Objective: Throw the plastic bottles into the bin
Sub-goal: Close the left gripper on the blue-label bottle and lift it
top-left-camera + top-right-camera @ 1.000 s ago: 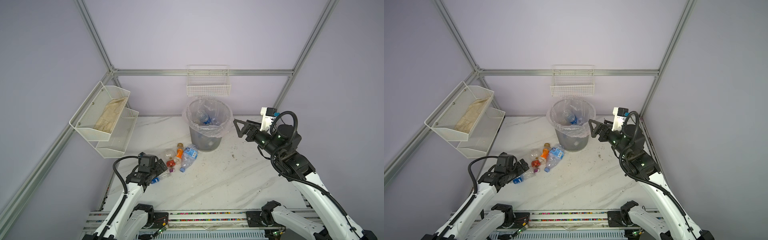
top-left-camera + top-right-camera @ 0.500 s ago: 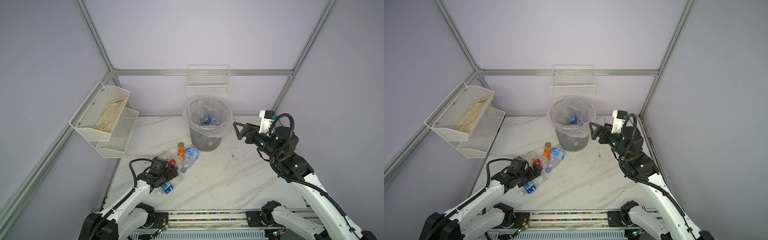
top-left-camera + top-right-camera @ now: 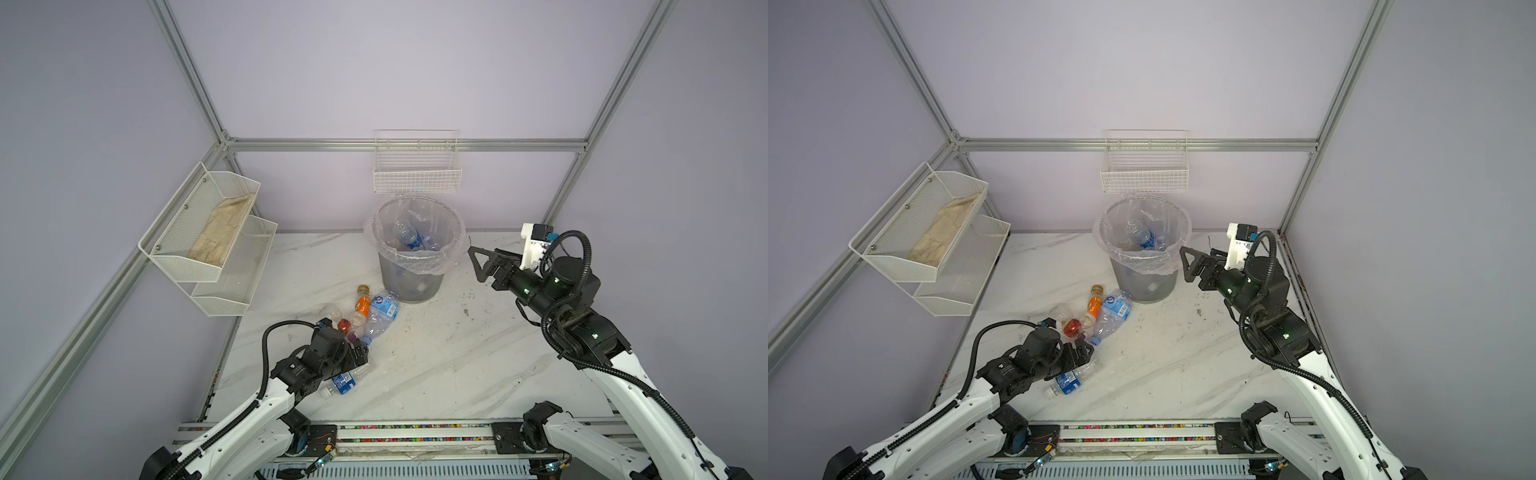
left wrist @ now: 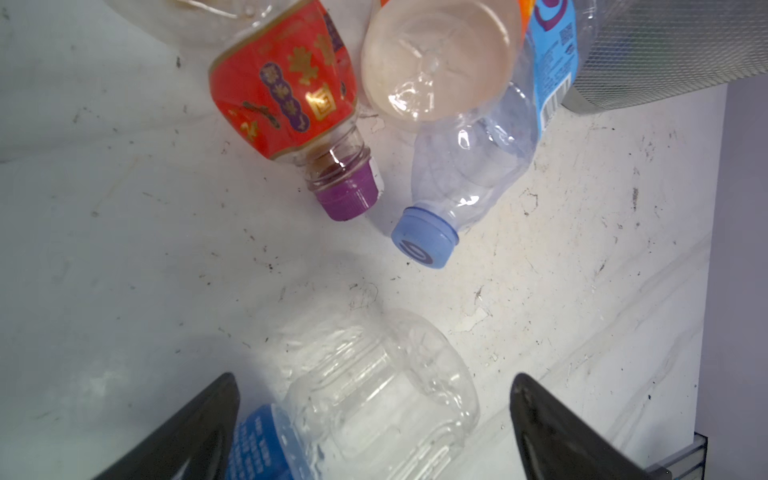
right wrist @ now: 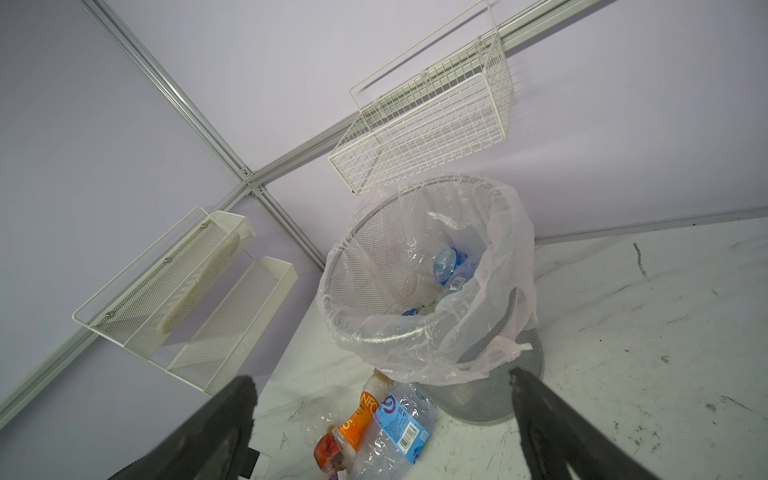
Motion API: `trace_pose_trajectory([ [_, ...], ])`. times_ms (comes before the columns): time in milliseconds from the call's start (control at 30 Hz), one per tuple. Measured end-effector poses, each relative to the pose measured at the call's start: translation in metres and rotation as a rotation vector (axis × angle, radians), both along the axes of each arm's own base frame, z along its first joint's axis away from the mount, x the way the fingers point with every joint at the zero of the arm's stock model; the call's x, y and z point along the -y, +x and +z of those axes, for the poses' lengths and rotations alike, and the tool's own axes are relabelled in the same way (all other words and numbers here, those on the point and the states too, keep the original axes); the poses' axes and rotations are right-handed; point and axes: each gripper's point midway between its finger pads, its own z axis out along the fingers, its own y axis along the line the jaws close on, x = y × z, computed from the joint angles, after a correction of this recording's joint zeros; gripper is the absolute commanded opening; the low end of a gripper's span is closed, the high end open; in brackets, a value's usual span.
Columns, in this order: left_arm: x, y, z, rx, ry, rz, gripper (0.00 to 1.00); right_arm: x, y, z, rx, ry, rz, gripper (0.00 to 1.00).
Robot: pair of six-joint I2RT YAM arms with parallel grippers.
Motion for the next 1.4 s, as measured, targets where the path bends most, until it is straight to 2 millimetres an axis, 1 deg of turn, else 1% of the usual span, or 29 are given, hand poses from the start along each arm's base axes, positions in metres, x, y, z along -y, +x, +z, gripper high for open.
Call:
trace_pose_trajectory([
  [33,0.003,-0.002,0.002,0.011,0.001,-0.021,1.00,0.000,0.000,-0.001,-0.001,0.000,0.000,0.98],
  [100,0.008,-0.007,0.000,0.007,0.015,-0.062,1.00,0.000,0.000,-0.002,-0.004,0.001,-0.001,0.98],
  [167,0.011,-0.013,-0.007,-0.018,0.043,-0.099,1.00,0.000,0.000,-0.003,-0.008,0.000,-0.001,0.97],
  [333,0.016,-0.026,-0.033,-0.113,0.124,-0.155,1.00,0.000,0.000,-0.004,-0.013,0.009,-0.002,0.97],
  [433,0.018,-0.034,-0.041,-0.132,0.167,-0.188,0.98,0.001,-0.002,-0.005,-0.015,0.013,-0.002,0.97],
  [567,0.020,-0.039,-0.048,-0.138,0.218,-0.219,0.95,0.003,-0.004,-0.007,-0.017,0.014,-0.008,0.97],
  [600,0.020,-0.039,-0.048,-0.135,0.231,-0.223,0.91,0.004,-0.004,-0.008,-0.018,0.014,-0.009,0.98],
  [633,0.020,-0.039,-0.049,-0.133,0.241,-0.224,0.83,0.004,-0.004,-0.009,-0.020,0.013,-0.009,0.97],
  [733,0.020,-0.039,-0.052,-0.133,0.261,-0.218,0.54,0.004,-0.004,-0.013,-0.027,0.010,-0.010,0.98],
  [767,0.021,-0.040,-0.053,-0.135,0.261,-0.223,0.45,0.004,-0.004,-0.014,-0.029,0.009,-0.011,0.98],
  [833,0.024,-0.038,-0.048,-0.121,0.247,-0.221,0.34,0.004,-0.004,-0.015,-0.031,0.008,-0.012,0.97],
  [933,0.024,-0.039,-0.045,-0.114,0.245,-0.222,0.24,0.005,-0.005,-0.016,-0.032,0.007,-0.014,0.98],
  [1033,0.021,-0.040,-0.039,-0.105,0.248,-0.221,0.22,0.006,-0.006,-0.016,-0.030,0.008,-0.015,0.98],
  [1100,0.022,-0.039,-0.029,-0.083,0.241,-0.225,0.22,0.006,-0.007,-0.015,-0.027,0.010,-0.017,0.97],
  [1167,0.025,-0.034,-0.009,-0.035,0.221,-0.231,0.22,0.007,-0.008,-0.016,-0.027,0.011,-0.018,0.98],
  [1200,0.029,-0.029,0.005,0.001,0.207,-0.236,0.22,0.007,-0.009,-0.017,-0.028,0.012,-0.018,0.98],
  [1300,0.040,-0.014,0.057,0.135,0.162,-0.251,0.22,0.008,-0.009,-0.022,-0.037,0.011,-0.018,0.97],
  [1367,0.045,-0.003,0.100,0.245,0.143,-0.260,0.22,0.007,-0.010,-0.027,-0.047,0.013,-0.017,0.97],
  [1400,0.047,0.002,0.125,0.307,0.139,-0.264,0.22,0.007,-0.010,-0.030,-0.055,0.014,-0.015,0.98],
])
